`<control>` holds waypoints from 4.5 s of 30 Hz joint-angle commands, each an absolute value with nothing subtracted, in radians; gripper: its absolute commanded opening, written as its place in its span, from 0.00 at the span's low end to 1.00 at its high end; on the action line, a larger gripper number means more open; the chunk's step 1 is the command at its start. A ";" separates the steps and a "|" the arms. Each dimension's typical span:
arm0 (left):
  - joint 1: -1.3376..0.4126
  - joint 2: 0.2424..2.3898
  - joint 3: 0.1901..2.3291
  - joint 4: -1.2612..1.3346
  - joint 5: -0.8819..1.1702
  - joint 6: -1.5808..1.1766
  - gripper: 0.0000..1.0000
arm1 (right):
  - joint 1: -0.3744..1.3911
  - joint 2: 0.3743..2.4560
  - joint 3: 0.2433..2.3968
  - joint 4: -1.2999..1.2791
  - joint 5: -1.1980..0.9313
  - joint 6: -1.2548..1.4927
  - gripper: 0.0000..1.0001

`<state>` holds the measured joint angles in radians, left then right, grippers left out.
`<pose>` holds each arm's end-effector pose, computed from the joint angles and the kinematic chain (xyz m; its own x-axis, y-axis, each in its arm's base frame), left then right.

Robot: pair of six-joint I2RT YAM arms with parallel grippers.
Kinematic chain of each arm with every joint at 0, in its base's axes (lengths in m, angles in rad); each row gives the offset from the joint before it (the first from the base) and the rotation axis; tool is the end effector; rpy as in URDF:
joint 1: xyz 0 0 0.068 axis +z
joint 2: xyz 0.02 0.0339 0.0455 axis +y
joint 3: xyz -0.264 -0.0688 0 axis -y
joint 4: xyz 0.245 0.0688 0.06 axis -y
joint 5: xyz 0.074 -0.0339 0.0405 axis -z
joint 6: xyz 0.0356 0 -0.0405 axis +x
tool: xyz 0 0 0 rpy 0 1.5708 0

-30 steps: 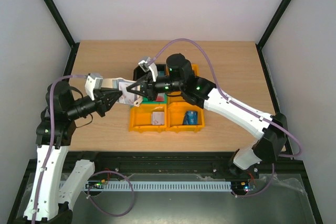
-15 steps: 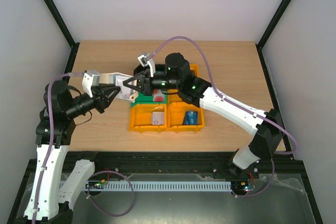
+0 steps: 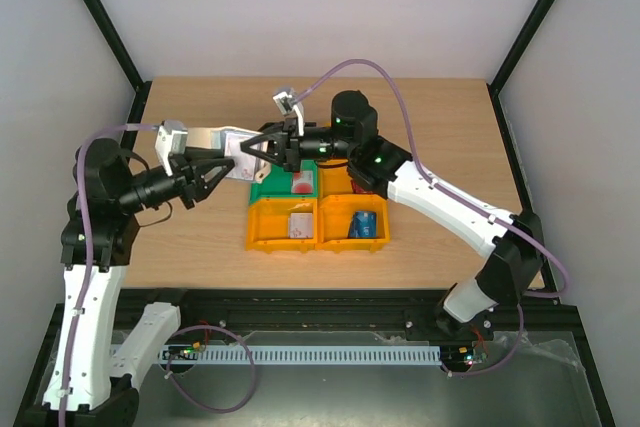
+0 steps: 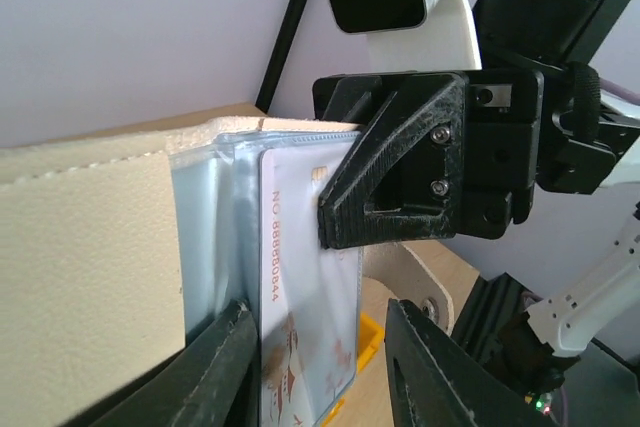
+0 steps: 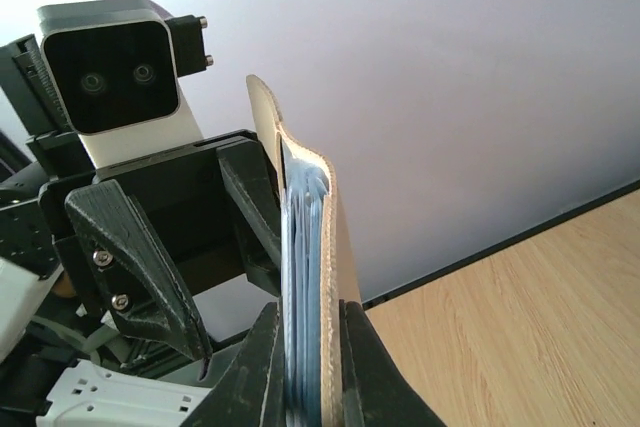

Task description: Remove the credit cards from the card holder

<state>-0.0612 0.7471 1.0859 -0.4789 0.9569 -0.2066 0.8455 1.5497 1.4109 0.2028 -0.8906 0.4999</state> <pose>0.1290 -0.0371 0.4177 -0.3094 -0.0994 -0.9457 0.7966 0.5161 -0.3148 0.2191 0.2889 0.4091 -0.4351 -0.0363 -0.8997 -0.8851 -0.1663 0.4347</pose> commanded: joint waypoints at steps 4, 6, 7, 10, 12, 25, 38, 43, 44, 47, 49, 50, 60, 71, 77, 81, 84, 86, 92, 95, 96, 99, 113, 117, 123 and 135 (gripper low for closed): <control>-0.120 0.717 1.109 -0.667 0.892 0.019 0.35 | 0.878 1.569 1.465 0.388 -0.810 0.461 0.02; -0.120 0.697 1.081 -0.635 0.745 0.047 0.35 | 0.879 1.572 1.468 0.402 -0.808 0.472 0.02; -0.119 0.690 1.071 -0.618 0.700 0.061 0.36 | 0.879 1.573 1.470 0.407 -0.808 0.476 0.02; -0.121 0.664 1.029 -0.570 0.624 0.075 0.38 | 0.880 1.567 1.462 0.406 -0.814 0.476 0.02; -0.122 0.648 1.008 -0.552 0.598 0.087 0.42 | 0.881 1.556 1.453 0.384 -0.808 0.456 0.02; -0.120 0.617 0.967 -0.460 0.665 0.003 0.56 | 0.878 1.459 1.456 0.068 -0.672 0.250 0.02; -0.081 0.537 0.879 -0.379 0.666 -0.009 0.68 | 0.871 1.431 1.476 -0.028 -0.678 0.196 0.02; -0.086 0.538 0.857 -0.317 0.653 -0.025 0.57 | 0.873 1.458 1.468 0.021 -0.894 0.208 0.01; -0.086 0.539 0.862 -0.313 0.644 -0.025 0.57 | 0.874 1.456 1.462 0.020 -0.924 0.198 0.02; -0.085 0.541 0.878 -0.334 0.633 0.008 0.58 | 0.876 1.433 1.436 -0.007 -0.968 0.133 0.02; -0.083 0.534 0.880 -0.365 0.681 0.047 0.60 | 0.876 1.416 1.417 -0.013 -0.956 0.111 0.02; -0.083 0.530 0.878 -0.379 0.733 0.069 0.61 | 0.876 1.415 1.411 -0.008 -0.951 0.113 0.02; -0.094 0.530 0.839 -0.345 1.094 0.038 0.66 | 0.919 1.445 1.420 0.045 -0.963 0.105 0.02; -0.098 0.549 0.906 -0.563 1.224 0.234 0.73 | 0.917 1.425 1.474 -0.117 -0.879 -0.044 0.02; -0.100 0.543 0.851 -0.319 1.186 -0.022 0.51 | 0.925 1.436 1.451 -0.032 -0.971 0.017 0.02; -0.117 0.543 0.820 -0.200 1.187 -0.115 0.31 | 0.950 1.468 1.464 0.000 -0.984 0.025 0.02; -0.128 0.542 0.826 -0.258 1.248 -0.058 0.19 | 0.950 1.471 1.476 -0.001 -0.971 0.015 0.02; -0.132 0.534 0.830 -0.298 1.273 -0.023 0.09 | 0.950 1.471 1.474 -0.002 -0.956 0.009 0.02; -0.130 0.512 0.838 -0.384 1.280 0.057 0.02 | 0.920 1.457 1.467 -0.025 -0.936 -0.012 0.26; -0.131 0.508 0.839 -0.392 1.283 0.084 0.02 | 0.899 1.416 1.429 -0.011 -0.913 -0.024 0.46; -0.131 0.507 0.840 -0.393 1.287 0.093 0.02 | 0.892 1.406 1.416 -0.001 -0.912 -0.027 0.51; -0.131 0.506 0.847 -0.399 1.298 0.122 0.02 | 0.878 1.394 1.399 -0.015 -0.918 -0.053 0.80; -0.130 0.521 0.879 -0.452 1.301 0.227 0.02 | 0.878 1.532 1.539 -0.175 -1.165 -0.095 0.88; -0.130 0.523 0.874 -0.451 1.300 0.224 0.02 | 0.893 1.524 1.516 -0.121 -1.175 -0.072 0.50; -0.130 0.516 0.873 -0.443 1.292 0.210 0.02 | 0.898 1.515 1.509 -0.117 -1.196 -0.065 0.02; -0.086 0.468 0.869 -0.387 0.999 0.121 0.58 | 0.862 1.421 1.426 -0.037 -0.926 0.037 0.02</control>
<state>-0.1001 0.5087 0.8394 -0.4515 1.0996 0.1459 0.8970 1.4696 1.4673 -0.1253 -1.1229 -0.0227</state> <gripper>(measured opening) 0.517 0.081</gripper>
